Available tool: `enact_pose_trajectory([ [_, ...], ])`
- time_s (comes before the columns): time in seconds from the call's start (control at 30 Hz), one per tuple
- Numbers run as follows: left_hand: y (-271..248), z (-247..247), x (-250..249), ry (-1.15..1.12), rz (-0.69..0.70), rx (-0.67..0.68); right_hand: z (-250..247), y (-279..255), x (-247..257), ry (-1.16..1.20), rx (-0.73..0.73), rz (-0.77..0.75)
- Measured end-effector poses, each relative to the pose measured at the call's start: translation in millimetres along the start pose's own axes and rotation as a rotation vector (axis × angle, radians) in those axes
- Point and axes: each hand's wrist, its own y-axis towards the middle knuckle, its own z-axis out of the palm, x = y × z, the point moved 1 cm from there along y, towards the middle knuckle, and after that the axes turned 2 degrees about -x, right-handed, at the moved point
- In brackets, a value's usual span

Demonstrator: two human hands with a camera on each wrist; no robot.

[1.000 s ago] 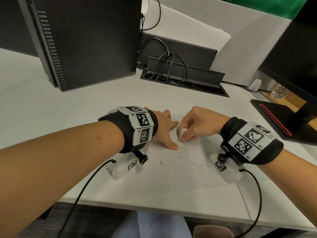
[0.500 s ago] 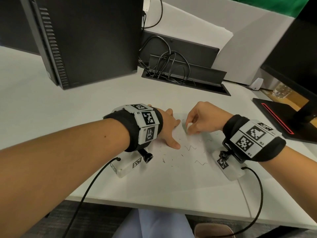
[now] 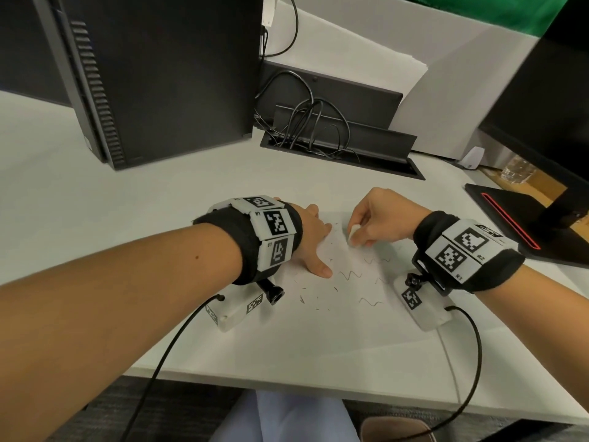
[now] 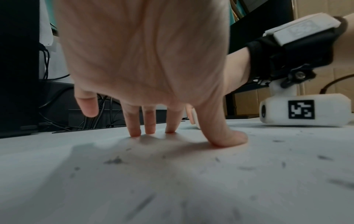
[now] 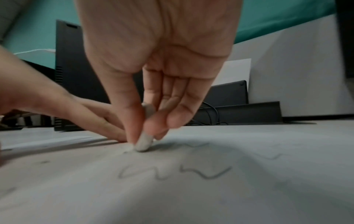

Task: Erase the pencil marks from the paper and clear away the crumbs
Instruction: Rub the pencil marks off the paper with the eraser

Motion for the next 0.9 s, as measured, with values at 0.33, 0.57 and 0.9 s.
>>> enact_pose_trajectory([
  [0.33,1.8,2.6,3.0,-0.015,0.005,-0.024,-1.8,0.1,-7.5,-0.041,-0.023,0.024],
  [0.57,1.7,4.6,4.5,-0.035,-0.027,-0.023,6.7,1.6,7.2,0.059,0.039,-0.015],
  [0.9,3.4,6.3,4.5,-0.044,-0.020,-0.032,13.1,5.5,12.6,0.084,0.086,-0.085],
])
